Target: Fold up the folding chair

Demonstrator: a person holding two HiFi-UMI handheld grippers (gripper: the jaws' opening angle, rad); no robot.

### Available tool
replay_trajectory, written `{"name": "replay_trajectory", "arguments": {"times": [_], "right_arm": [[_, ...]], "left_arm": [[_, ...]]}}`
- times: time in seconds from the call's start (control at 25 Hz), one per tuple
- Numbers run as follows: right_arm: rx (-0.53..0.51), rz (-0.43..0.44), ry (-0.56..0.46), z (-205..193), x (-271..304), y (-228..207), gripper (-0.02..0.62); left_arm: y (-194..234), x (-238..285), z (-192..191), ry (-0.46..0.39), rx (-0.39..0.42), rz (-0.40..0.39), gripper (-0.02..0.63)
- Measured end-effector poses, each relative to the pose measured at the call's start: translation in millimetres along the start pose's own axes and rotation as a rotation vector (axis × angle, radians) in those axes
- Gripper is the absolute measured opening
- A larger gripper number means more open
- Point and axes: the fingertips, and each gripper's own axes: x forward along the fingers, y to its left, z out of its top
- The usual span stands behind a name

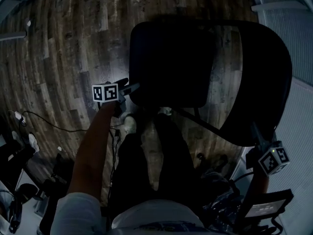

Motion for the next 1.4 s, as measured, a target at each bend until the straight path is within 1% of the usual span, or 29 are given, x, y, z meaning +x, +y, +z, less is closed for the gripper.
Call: {"name": "replay_trajectory", "arguments": {"times": [0.2,0.32,0.52,0.6,0.68,0.76,1.04,1.2,1.32,1.4], "right_arm": [[0.003,-0.001,-0.001,2.8,-0.3,2.3,0.224],[0.029,0.005,-0.023,8.0,1.1,6.3,0.224],[-0.018,0.005,-0.022,4.2,-1.1,0.1,0.222],[-0.020,0.013,-0.032,5.0,0.5,0.7,0.221],[-0.017,0.018,-0.047,7.1,-0.1,1.8,0.222],[-0.015,0.019,-0.060,10.6,-3.3,3.9,0.222],[-0.005,0.035,-0.062,13.5,-9.2,2.5,0.208],[0.027,0.055,-0.060,10.2,-8.5,0.0,0.177],[0.047,0.080,-0.063,11.5,-15.8,-1.7,0.131],[0.049,0.077,-0.063,13.7,-18.5,-0.7,0.117]], "left_arm": [[1.2,19.1,2.7,0.022,-0.023,-0.101,0.443],[-4.6,30.3,2.2,0.035,-0.026,-0.160,0.445],[-19.1,47.0,-3.1,0.057,-0.032,-0.253,0.443],[-19.6,50.6,-3.2,0.065,-0.026,-0.263,0.434],[-18.4,51.4,-4.1,0.073,-0.026,-0.264,0.386],[-19.6,49.8,-5.5,0.084,-0.032,-0.273,0.366],[-26.0,48.0,-5.6,0.101,-0.042,-0.288,0.350],[-26.2,46.0,-6.3,0.099,-0.054,-0.300,0.334],[-34.3,45.2,-10.5,0.096,-0.063,-0.307,0.325],[-39.9,42.4,-9.5,0.094,-0.064,-0.315,0.313]]}}
